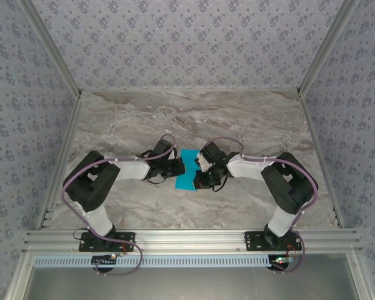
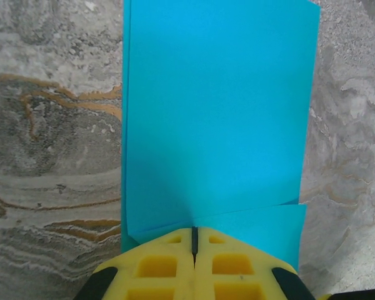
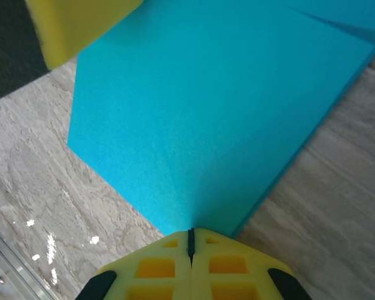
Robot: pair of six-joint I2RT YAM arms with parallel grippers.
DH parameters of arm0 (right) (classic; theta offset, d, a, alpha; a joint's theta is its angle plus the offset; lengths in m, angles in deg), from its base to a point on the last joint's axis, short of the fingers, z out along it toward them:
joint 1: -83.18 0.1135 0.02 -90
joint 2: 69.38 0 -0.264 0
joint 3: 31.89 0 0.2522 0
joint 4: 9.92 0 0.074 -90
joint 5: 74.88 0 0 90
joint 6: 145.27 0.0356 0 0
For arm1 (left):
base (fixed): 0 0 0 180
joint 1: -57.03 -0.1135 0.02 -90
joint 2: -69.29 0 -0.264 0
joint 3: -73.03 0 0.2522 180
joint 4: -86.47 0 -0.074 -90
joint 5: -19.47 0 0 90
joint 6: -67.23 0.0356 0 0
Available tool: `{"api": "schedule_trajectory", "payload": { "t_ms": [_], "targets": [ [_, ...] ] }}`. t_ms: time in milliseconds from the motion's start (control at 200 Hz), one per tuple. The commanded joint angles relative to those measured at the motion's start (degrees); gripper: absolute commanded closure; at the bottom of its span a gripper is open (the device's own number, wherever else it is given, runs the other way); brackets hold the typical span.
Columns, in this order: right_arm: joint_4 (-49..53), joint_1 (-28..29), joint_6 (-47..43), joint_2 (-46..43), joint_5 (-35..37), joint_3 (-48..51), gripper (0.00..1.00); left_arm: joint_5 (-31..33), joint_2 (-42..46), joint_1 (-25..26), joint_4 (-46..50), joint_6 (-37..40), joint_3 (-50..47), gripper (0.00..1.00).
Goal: Fold a paper plane with a square sheet of paper (pick it up from the middle)
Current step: Fold the triangle a second time at the center of the table.
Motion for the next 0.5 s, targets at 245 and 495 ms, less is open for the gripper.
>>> {"api": "schedule_trajectory", "payload": {
  "t_ms": [245,495],
  "targets": [
    [-3.48,0.67,4.69,4.57,0.98,-7.7,1.0,2.04,-0.91,0.0,-0.91,-2.51,-3.87,1.0],
    [-2.91,1.36,4.47,8.22,3.31,-9.25,1.0,1.86,-0.82,0.04,-1.62,-3.69,-4.58,1.0]
  ]
}}
